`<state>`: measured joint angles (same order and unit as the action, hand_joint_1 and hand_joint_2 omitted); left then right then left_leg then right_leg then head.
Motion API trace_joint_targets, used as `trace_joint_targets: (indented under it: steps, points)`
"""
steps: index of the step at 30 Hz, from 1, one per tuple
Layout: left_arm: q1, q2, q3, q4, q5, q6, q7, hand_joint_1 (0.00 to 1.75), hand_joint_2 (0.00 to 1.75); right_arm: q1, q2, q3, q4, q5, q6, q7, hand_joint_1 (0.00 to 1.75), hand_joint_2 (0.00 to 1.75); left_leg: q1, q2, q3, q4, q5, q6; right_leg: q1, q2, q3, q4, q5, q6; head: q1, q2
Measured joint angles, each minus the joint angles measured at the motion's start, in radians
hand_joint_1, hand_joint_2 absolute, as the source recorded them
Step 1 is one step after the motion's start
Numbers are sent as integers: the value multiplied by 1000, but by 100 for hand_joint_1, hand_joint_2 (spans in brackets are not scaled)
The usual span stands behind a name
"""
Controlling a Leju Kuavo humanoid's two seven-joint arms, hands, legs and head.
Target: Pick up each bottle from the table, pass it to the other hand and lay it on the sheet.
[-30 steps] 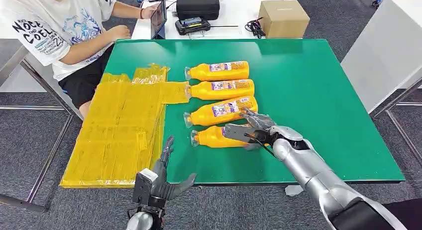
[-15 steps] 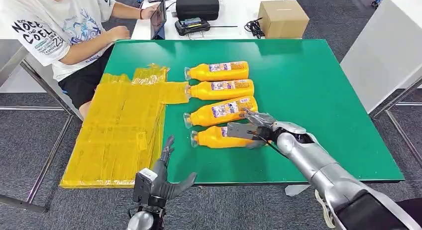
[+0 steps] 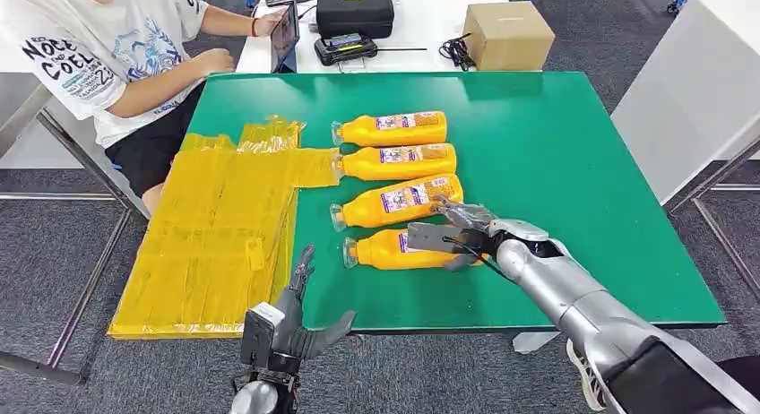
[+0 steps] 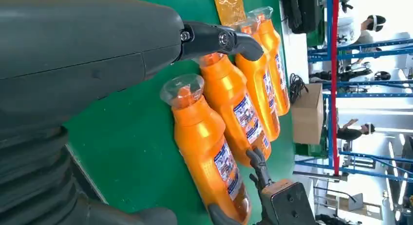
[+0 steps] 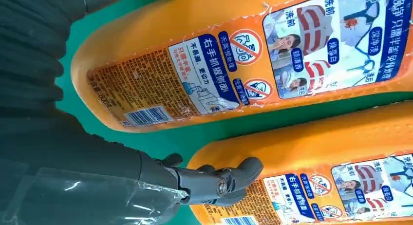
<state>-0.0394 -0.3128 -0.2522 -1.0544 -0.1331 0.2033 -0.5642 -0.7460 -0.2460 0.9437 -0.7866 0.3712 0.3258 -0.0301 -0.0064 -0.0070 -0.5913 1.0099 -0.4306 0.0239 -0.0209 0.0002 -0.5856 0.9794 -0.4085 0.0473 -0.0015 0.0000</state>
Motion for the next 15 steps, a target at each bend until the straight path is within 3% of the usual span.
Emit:
trace_joint_targets:
  steps: [15]
  points:
    - [8,0,-4,0,8,15,4,0,175,-4,6,39,8,30,-48,15,0,175,0,2,2,0,0,0,0,0,2,0,0,0,0,0]
